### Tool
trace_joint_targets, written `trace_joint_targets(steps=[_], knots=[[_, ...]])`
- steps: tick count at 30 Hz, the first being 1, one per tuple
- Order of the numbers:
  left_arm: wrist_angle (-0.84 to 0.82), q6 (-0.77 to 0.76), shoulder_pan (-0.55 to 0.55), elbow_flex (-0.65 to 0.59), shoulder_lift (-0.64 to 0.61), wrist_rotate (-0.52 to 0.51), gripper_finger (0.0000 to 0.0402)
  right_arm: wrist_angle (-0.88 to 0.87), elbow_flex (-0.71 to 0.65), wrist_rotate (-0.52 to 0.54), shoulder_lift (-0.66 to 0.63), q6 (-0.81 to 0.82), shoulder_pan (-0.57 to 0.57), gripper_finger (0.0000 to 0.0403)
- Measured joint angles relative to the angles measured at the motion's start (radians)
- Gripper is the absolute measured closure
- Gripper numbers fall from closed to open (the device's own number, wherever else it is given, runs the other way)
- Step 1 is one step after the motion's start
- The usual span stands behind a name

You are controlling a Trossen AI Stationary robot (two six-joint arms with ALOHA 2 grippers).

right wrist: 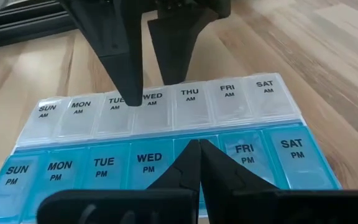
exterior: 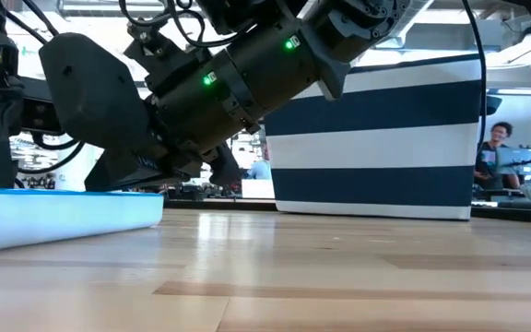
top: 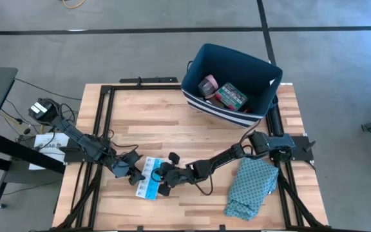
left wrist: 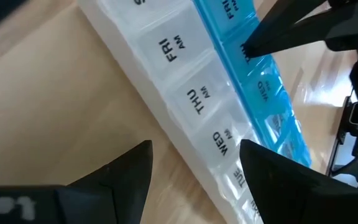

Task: Pick & place medical supplies in basket/bin
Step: Put the white pill organizer into the white bin

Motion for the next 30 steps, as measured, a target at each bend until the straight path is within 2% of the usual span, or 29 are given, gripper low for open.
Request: trace_joint_targets(steps=[9,12,23,26,30], knots=[[0.017,-0.001,0.021,0.0,0.0,-0.003,0.0171,0.008,0.0,0.018,0.013,0.003,0.021,0.0403],[0.017,-0.001,0.035,0.0,0.0,-0.004,0.0171,0.041,-0.003,0.061,0.016,-0.042,0.031,0.0403],[0.016,0.017,0.056,0.0,-0.001,-0.005,0.0171,0.089,-0.012,0.046,-0.076,-0.137,0.045,0.0403],[0.015,0.017,0.056,0.0,-0.001,-0.005,0.0171,0.069,-0.008,0.055,-0.096,-0.15,0.055,0.0403],[0.014,0.025,0.056,0.0,-0.001,-0.004,0.0171,-0.003,-0.011,0.054,-0.088,-0.092,0.062,0.0403]])
